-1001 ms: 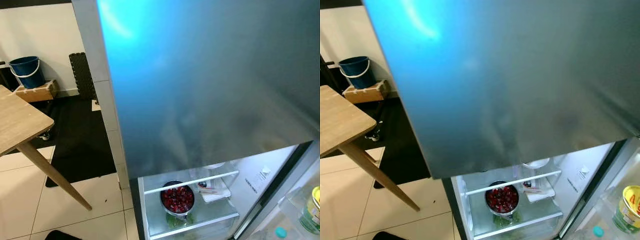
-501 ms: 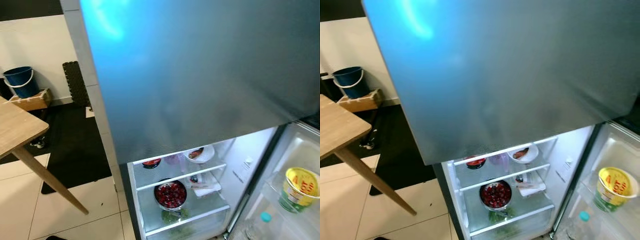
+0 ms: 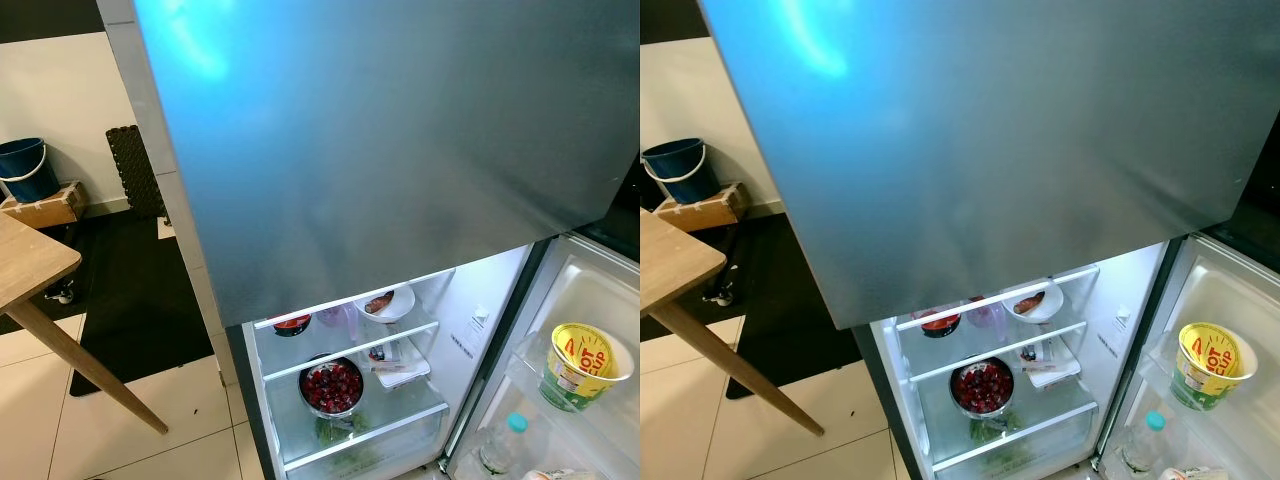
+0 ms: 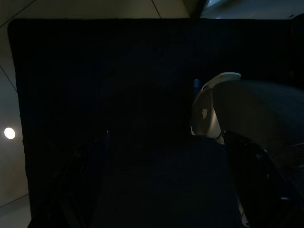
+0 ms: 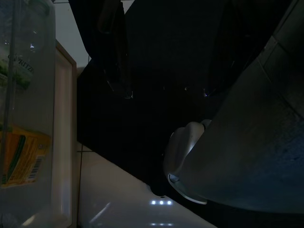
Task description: Restocking fridge
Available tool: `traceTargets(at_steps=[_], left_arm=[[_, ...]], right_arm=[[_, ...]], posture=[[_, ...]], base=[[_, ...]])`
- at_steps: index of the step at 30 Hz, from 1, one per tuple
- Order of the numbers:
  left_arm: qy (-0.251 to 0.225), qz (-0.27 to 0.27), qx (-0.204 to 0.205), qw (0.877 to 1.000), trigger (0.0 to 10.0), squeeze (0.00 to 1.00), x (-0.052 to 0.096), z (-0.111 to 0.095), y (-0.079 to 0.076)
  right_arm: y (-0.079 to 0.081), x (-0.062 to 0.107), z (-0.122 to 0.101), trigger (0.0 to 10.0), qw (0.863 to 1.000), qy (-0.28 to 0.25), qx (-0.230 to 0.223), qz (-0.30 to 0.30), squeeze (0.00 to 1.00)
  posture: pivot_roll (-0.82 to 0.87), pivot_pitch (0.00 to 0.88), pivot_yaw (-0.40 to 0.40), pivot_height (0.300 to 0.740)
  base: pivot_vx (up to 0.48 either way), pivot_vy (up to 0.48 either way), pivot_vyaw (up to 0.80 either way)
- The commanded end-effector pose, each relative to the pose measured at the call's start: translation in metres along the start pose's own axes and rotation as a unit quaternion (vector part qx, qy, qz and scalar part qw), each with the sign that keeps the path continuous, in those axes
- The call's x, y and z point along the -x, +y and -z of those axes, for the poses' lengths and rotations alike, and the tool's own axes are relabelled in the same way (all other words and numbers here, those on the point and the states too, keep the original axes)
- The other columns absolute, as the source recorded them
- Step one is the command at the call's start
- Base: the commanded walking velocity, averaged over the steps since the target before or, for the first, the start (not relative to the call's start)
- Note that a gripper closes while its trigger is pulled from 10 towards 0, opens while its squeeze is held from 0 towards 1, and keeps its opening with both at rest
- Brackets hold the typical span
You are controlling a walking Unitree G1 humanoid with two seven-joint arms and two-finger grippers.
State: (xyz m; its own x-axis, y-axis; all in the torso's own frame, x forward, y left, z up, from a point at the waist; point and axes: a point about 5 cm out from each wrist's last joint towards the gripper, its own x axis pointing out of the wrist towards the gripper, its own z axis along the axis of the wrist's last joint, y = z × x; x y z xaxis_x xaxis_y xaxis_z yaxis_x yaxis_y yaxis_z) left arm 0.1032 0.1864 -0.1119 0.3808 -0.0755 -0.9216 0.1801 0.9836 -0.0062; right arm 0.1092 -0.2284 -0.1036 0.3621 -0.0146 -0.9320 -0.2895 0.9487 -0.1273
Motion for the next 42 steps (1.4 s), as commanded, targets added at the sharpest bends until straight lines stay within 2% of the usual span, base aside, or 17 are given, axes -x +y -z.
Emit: traceTargets(at_steps=[1,34,42], left_arm=[[0.011,0.009,0.001,1.0,10.0,0.0,-0.0003,0.0059,-0.0076],[0.012,0.005,0.001,1.0,10.0,0.0,-0.0001,0.0065,-0.007],[0.008,0.006,-0.001,1.0,10.0,0.0,-0.0001,0.0055,-0.0067]], right_arm=[[0.0012,-0.0006,-0.0026,10.0,1.0,-0.002,0.004,-0.003,0.0],[0.0023,-0.0007,-0.002,10.0,1.0,-0.001,0.004,-0.005,0.0],[0.0023,-0.0007,-0.002,10.0,1.0,-0.001,0.005,-0.006,0.0]], posture=[[-0.02,0.0,-0.009,0.74],[-0.03,0.0,-0.01,0.74],[-0.03,0.0,-0.013,0.74]], base=[[-0.337,0.0,0.0],[-0.457,0.0,0.0],[-0.125,0.0,0.0]])
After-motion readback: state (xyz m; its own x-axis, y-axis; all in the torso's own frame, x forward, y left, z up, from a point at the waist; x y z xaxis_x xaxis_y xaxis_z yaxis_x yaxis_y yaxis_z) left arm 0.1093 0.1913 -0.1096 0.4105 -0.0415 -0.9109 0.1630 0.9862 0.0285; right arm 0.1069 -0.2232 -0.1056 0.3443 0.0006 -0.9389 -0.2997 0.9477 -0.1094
